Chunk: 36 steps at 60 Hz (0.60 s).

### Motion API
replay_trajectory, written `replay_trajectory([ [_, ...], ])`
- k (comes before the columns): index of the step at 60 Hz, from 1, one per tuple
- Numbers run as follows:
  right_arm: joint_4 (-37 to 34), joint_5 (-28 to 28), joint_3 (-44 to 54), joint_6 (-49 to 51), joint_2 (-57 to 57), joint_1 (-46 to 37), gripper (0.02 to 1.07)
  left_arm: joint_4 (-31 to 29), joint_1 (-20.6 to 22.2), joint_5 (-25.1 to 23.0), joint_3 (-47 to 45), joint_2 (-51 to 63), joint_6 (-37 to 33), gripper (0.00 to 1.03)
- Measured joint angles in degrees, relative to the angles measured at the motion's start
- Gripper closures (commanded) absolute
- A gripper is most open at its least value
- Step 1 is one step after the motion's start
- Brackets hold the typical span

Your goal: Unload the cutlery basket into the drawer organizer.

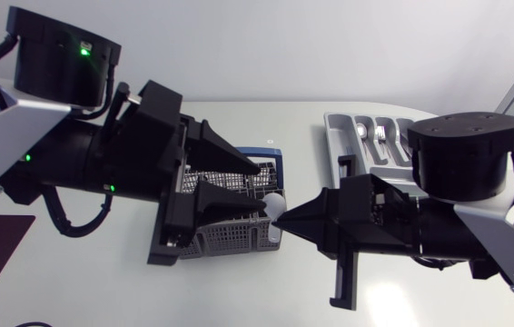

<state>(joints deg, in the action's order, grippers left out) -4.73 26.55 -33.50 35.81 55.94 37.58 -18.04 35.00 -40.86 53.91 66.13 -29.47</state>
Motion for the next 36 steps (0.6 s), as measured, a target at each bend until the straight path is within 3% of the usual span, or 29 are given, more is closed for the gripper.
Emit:
replay_trajectory([
  [10, -4.33, -1.92, 0.42, 3.85, -1.46, -7.39, 1.01, 0.52, -1.22, 8.5, 0.85, -0.02, 3.41, 0.05],
  [18, -7.52, -3.02, 0.46, 9.27, -4.07, -16.06, 1.01, -0.11, -1.92, 11.41, 0.83, -0.74, 4.42, 0.05],
  [36, -5.6, -4.66, 1.68, 25.77, -2.67, -37.94, 1.01, -4.92, -2.29, 21.75, -0.81, -2.99, 4.44, 0.05],
])
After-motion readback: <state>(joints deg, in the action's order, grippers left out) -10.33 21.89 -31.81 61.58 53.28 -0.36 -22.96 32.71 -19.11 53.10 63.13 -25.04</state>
